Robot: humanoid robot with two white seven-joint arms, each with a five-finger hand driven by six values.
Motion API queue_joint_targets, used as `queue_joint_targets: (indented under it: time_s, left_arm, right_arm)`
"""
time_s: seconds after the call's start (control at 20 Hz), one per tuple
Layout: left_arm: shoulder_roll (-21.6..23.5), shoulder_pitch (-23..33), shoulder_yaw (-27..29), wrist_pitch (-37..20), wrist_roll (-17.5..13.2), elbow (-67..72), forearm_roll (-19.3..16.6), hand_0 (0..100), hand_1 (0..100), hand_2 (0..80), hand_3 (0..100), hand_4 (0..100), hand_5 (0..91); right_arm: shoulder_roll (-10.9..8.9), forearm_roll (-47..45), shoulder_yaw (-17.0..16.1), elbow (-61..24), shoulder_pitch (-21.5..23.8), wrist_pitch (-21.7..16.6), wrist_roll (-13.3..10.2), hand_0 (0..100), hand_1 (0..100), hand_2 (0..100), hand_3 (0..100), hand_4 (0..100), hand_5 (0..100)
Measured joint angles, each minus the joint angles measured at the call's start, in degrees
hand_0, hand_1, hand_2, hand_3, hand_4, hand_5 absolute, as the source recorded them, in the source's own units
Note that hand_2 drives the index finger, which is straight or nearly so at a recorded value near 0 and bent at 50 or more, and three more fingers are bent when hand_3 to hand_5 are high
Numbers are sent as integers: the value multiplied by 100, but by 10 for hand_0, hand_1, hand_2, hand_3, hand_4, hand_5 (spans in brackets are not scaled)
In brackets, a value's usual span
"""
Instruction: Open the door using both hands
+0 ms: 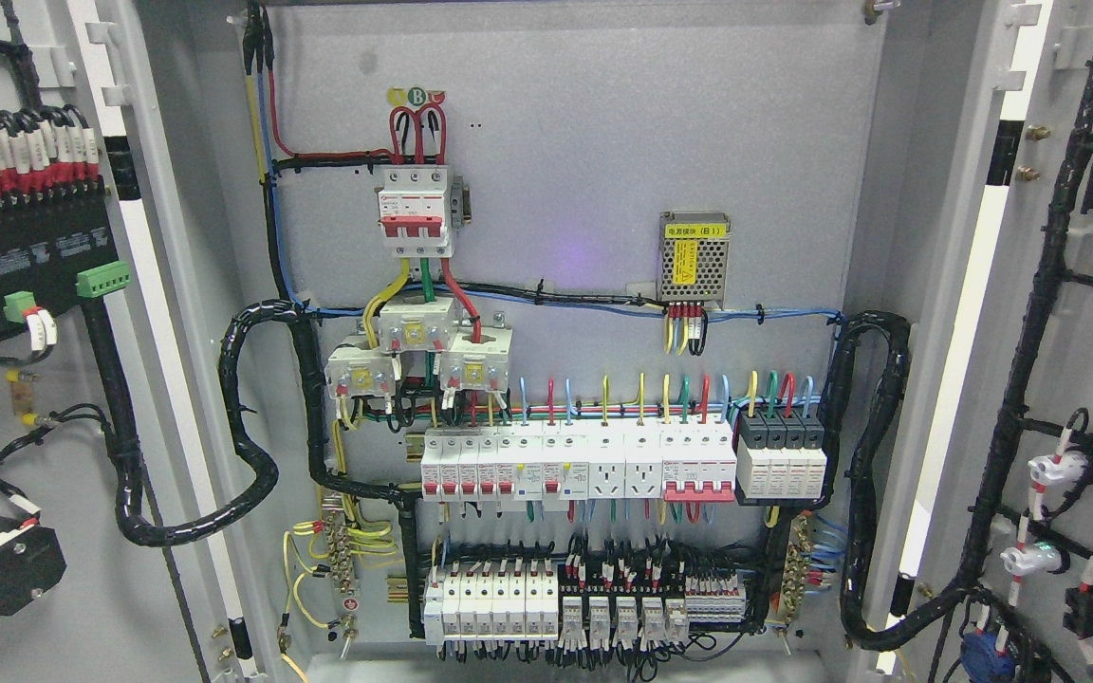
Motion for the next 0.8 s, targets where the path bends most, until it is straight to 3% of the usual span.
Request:
queue_joint_targets:
  time_s: [0.4,0.8]
  left_arm:
    - [228,-294,251,-20,3,290,34,0,0,0,0,31,0]
    - [471,-662,410,376,27,796,34,0,0,0,0,31,0]
  right_arm:
    - [14,-203,-61,-23,19,0,1,107,0,0,0,0,0]
    - [-6,-327,-67,-18,25,0,33,107,0,0,0,0,0]
